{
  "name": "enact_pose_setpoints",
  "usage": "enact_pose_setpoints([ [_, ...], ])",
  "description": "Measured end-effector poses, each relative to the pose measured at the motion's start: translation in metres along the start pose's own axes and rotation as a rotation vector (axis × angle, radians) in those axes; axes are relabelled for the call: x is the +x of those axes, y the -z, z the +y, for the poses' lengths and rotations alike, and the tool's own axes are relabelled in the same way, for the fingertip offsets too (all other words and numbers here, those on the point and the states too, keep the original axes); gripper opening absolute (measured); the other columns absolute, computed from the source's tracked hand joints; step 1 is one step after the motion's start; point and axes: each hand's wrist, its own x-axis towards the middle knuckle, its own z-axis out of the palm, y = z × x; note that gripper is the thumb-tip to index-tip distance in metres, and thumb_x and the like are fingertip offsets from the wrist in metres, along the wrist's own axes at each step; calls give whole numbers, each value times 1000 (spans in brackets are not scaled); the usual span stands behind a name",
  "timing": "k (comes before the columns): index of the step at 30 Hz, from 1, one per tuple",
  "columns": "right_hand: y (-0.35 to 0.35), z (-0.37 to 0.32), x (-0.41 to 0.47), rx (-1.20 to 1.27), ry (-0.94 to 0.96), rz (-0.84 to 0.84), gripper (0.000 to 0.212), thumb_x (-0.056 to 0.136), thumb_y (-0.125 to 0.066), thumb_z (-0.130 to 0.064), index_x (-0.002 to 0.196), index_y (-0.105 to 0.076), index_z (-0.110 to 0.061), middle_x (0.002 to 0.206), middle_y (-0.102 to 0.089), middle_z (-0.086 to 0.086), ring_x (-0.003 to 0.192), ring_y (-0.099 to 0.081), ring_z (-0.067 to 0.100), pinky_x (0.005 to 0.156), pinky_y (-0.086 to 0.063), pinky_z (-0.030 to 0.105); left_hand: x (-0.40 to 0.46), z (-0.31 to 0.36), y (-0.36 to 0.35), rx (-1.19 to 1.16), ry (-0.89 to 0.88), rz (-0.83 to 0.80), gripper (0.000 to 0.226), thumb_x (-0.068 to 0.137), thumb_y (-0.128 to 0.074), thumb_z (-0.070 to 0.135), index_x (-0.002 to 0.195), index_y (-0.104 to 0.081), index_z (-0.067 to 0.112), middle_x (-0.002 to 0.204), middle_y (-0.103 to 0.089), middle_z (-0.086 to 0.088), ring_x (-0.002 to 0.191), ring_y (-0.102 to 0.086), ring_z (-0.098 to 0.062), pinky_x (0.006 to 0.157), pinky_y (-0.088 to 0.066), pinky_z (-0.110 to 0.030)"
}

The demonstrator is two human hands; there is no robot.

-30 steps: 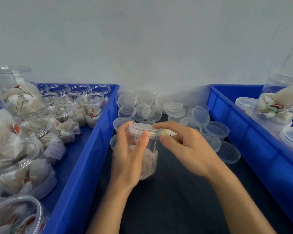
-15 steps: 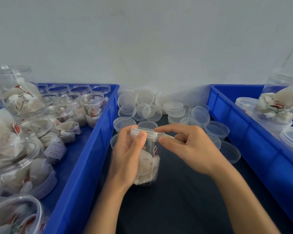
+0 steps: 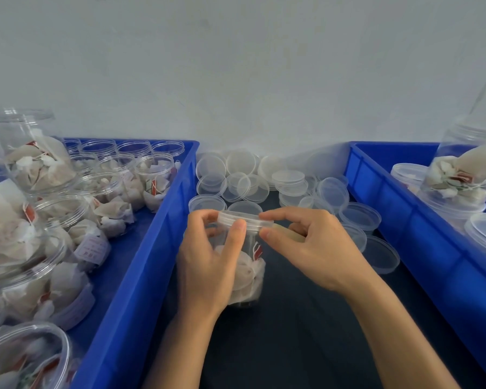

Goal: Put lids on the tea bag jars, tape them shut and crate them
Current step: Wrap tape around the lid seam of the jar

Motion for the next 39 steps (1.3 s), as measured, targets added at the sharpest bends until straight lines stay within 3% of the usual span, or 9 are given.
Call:
enact_pose_setpoints([
  [2, -4, -3, -1, -43, 6, 35, 31, 89, -65, -65, 118, -70, -55, 56, -57, -12, 52, -50, 4, 59, -40, 28, -2, 2, -1, 73, -30, 83, 44, 85, -54, 75, 114, -53, 42, 110, -66, 24, 103, -66, 4, 77, -51, -15],
  [5, -10, -9, -3, -90, 24, 58, 35, 89, -64, -65, 121, -71, -53, 57, -58, -29, 58, -55, -3, 64, -40, 26, -6, 5, -5, 114, 12, 31, 50, 85, -51, 79, 120, -41, 44, 110, -67, 19, 97, -67, 3, 71, -50, -15],
  [8, -11, -12, -3, -103, 35, 53, 35, 91, -60, -63, 124, -67, -55, 66, -66, -23, 63, -59, 2, 69, -51, 31, -6, 4, -8, 80, 33, -3, 55, 86, -51, 79, 123, -34, 42, 110, -69, 15, 93, -68, 4, 69, -50, -16],
  [12, -8, -5, 0, -16, 52, -35, 32, 99, -57, -48, 129, -60, -60, 59, -44, -5, 55, -44, 7, 63, -41, 31, -5, 3, -7, -16, 41, 6, 54, 88, -55, 76, 121, -37, 37, 113, -70, 9, 95, -71, -9, 81, -59, -46],
  [14, -7, -2, 0, 12, 57, -65, 34, 100, -55, -47, 129, -58, -63, 59, -41, -4, 55, -41, 6, 62, -39, 31, -5, 3, -6, -52, 49, 8, 53, 87, -57, 75, 118, -39, 36, 112, -71, 5, 97, -71, -15, 84, -58, -52],
  [20, 0, 3, 1, 66, 65, -105, 36, 90, -56, -58, 125, -63, -63, 55, -38, -7, 52, -37, 6, 59, -37, 32, -1, 2, 0, -100, 44, -55, 47, 87, -60, 69, 116, -44, 36, 108, -74, 9, 100, -71, -8, 87, -57, -43],
  [29, 5, 8, 3, 122, 71, -105, 27, 95, -62, -47, 118, -70, -57, 55, -40, -4, 53, -37, 12, 56, -36, 36, 4, -5, 3, -240, 42, -149, 53, 87, -64, 66, 119, -47, 27, 111, -74, 9, 104, -73, -10, 82, -55, -19],
  [36, 6, 11, 5, 189, 67, -113, 24, 97, -66, -47, 120, -71, -54, 56, -39, -4, 54, -36, 14, 52, -33, 27, 5, -9, 2, -327, 58, -178, 55, 87, -65, 64, 118, -50, 21, 110, -75, 0, 104, -74, -16, 87, -56, -22],
  [39, 6, 10, 4, 218, 52, -121, 27, 91, -66, -55, 117, -73, -53, 56, -39, -1, 54, -35, 15, 51, -32, 25, 6, -10, 3, -357, 65, -195, 47, 88, -66, 64, 114, -53, 26, 113, -74, 0, 106, -74, -19, 87, -59, -31],
])
